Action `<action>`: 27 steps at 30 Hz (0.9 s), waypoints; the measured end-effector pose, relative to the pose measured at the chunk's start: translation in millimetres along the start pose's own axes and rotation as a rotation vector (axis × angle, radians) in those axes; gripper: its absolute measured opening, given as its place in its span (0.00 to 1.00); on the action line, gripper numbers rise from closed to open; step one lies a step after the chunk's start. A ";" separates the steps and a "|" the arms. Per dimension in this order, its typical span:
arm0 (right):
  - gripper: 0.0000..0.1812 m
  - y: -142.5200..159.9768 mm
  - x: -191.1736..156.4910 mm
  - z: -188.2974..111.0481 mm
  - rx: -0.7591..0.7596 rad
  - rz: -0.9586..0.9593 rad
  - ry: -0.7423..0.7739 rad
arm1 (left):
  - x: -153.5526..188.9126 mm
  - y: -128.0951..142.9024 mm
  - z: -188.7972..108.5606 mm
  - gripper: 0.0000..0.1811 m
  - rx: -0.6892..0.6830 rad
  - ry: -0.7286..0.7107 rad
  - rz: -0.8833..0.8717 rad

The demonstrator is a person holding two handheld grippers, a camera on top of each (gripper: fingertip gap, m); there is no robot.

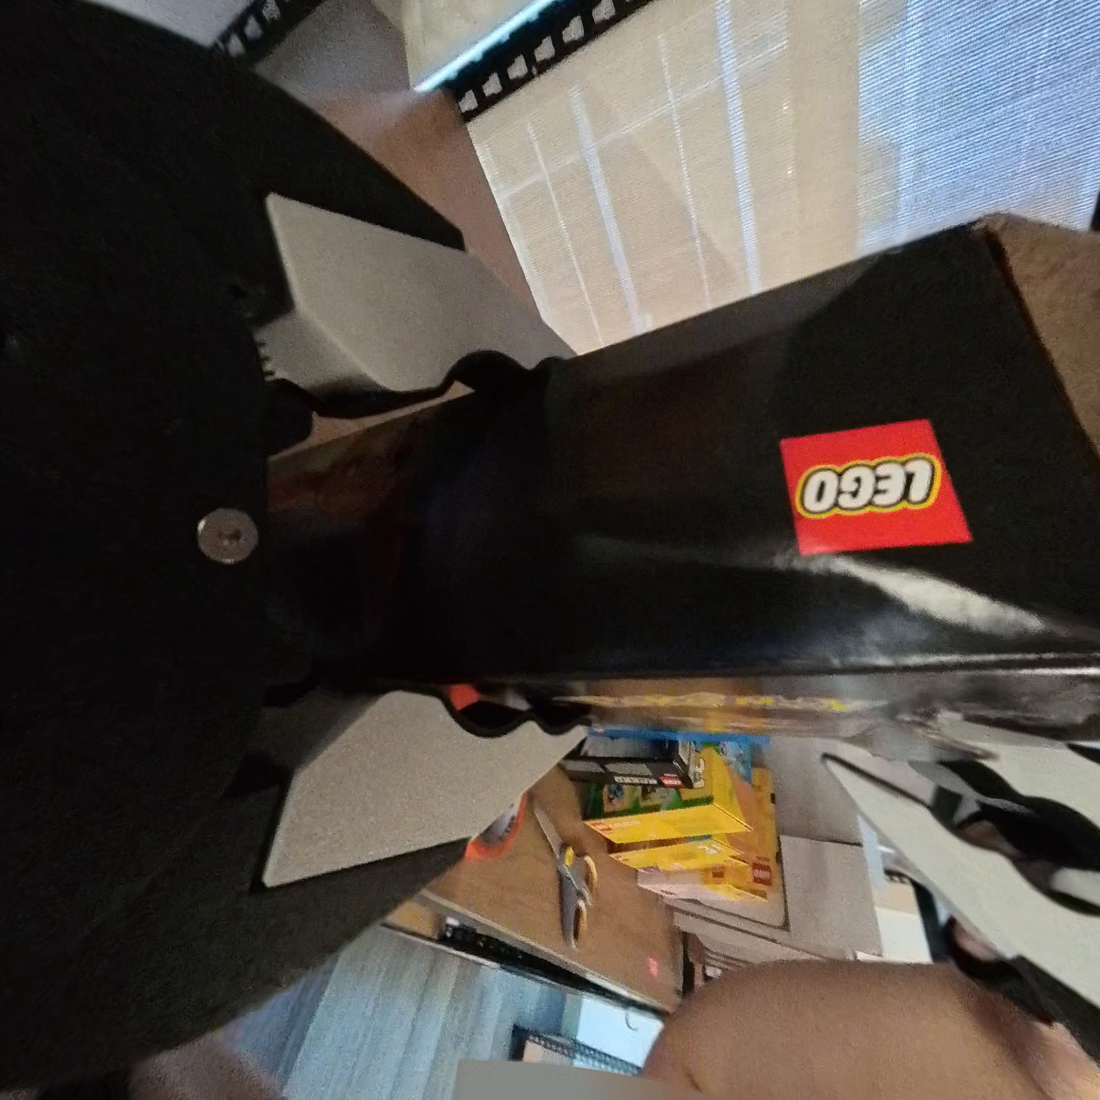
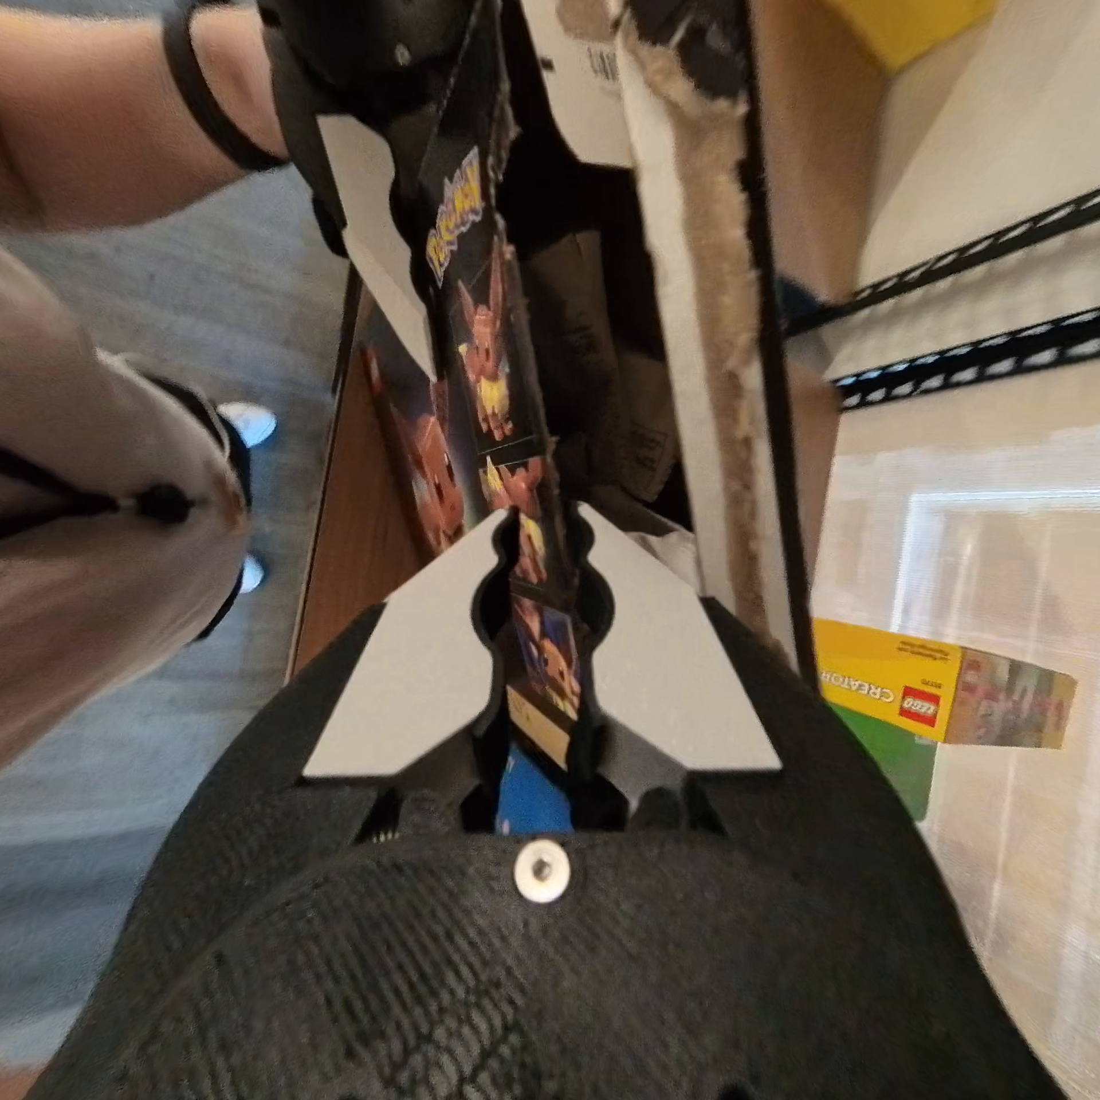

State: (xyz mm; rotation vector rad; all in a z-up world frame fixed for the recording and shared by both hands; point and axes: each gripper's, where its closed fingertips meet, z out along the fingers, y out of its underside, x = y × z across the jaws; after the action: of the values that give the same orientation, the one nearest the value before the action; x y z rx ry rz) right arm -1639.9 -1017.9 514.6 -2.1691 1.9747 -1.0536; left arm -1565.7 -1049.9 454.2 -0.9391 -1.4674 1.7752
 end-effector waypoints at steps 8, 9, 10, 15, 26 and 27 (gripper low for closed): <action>0.18 36.9 4.0 -93.8 0.674 0.161 0.246 | 18.5 -6.9 -7.0 0.56 0.073 -0.012 0.053; 0.22 46.8 13.6 -103.0 0.724 0.178 0.315 | 21.3 -7.8 -8.0 0.56 0.076 -0.018 0.060; 0.28 55.6 24.2 -109.5 0.750 0.184 0.376 | 23.7 -8.3 -8.7 0.56 0.075 -0.024 0.067; 0.40 79.4 58.8 -102.6 0.698 0.091 0.415 | 33.2 -9.9 -10.7 0.55 0.064 -0.039 0.097; 0.21 48.8 22.0 -89.8 0.756 -0.126 0.120 | 58.9 -13.9 -17.2 0.56 0.070 -0.026 0.229; 0.20 46.0 21.2 -97.0 0.783 -0.107 0.096 | 62.2 -14.4 -17.6 0.56 0.075 -0.018 0.246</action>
State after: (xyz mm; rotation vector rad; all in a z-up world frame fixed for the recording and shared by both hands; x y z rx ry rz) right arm -1727.9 -1005.9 578.5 -1.7996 1.1537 -1.6140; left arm -1583.8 -986.4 458.5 -1.1057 -1.3320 2.0043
